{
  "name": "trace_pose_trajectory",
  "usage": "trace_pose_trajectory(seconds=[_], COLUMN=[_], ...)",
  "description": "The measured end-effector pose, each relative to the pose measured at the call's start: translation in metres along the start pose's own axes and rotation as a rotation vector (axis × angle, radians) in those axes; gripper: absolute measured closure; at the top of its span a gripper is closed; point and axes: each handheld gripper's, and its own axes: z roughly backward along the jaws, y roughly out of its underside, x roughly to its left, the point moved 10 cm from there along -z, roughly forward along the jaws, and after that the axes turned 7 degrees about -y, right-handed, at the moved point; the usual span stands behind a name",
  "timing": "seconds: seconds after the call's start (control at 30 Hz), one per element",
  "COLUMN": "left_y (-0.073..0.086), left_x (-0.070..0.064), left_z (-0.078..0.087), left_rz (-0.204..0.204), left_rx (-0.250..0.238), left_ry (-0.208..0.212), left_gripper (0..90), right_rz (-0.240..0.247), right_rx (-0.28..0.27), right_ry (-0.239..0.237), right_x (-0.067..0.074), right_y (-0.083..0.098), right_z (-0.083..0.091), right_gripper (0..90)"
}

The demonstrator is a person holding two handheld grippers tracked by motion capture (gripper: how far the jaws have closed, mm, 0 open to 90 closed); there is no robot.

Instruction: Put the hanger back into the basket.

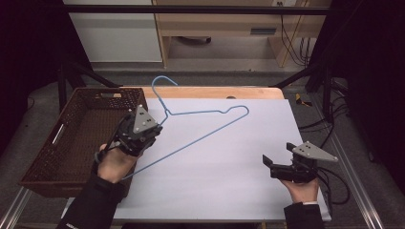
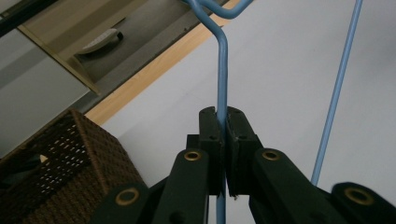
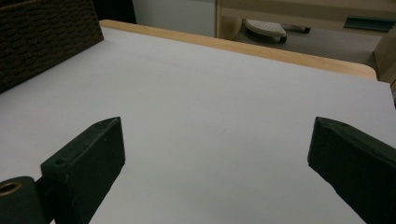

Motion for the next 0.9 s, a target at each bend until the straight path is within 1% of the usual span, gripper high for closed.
trace_pose_trajectory(seconds=[0.03, 0.1, 0.13, 0.27, 0.3, 0.33, 0.47, 0.6, 0.67, 0.7, 0.9], left_y=[-0.001, -0.001, -0.001, 0.003, 0.003, 0.004, 0.010, 0.014, 0.017, 0.017, 0.024], left_x=[0.005, 0.013, 0.017, 0.036, 0.040, 0.045, 0.060, 0.075, 0.084, 0.084, 0.104], left_z=[0.002, 0.007, 0.009, 0.018, 0.019, 0.021, 0.029, 0.036, 0.041, 0.041, 0.048], left_rz=[0.001, 0.013, 0.024, 0.045, 0.064, 0.073, 0.084, 0.094, 0.110, 0.110, 0.123], left_rx=[-0.002, -0.007, -0.008, -0.011, -0.019, -0.020, -0.015, -0.015, -0.017, -0.017, -0.014], left_ry=[-0.012, -0.021, -0.026, -0.052, -0.057, -0.062, -0.080, -0.110, -0.128, -0.128, -0.160], left_gripper=[86.5, 86.5, 86.5, 86.5, 86.5, 86.5, 86.5, 86.5, 86.5, 86.5, 86.5], right_rz=[0.004, 0.002, 0.005, 0.016, 0.016, 0.021, 0.026, 0.022, 0.027, 0.026, 0.022], right_rx=[-0.004, -0.008, -0.014, -0.031, -0.031, -0.033, -0.035, -0.031, -0.029, -0.030, -0.029], right_ry=[0.003, 0.003, 0.005, 0.009, 0.009, 0.005, 0.006, 0.005, 0.006, 0.006, 0.004], right_x=[-0.001, 0.000, -0.001, -0.001, -0.001, 0.000, 0.001, 0.001, 0.001, 0.001, 0.002], right_y=[0.000, -0.001, -0.001, -0.004, -0.004, -0.004, -0.004, -0.003, -0.003, -0.003, -0.003], right_z=[0.001, 0.001, 0.002, 0.003, 0.003, 0.003, 0.002, 0.001, 0.001, 0.001, 0.001], right_gripper=[4.1, 3.8, 3.7, 2.6, 2.6, 2.3, 1.3, 0.5, 0.4, 0.5, 0.5])
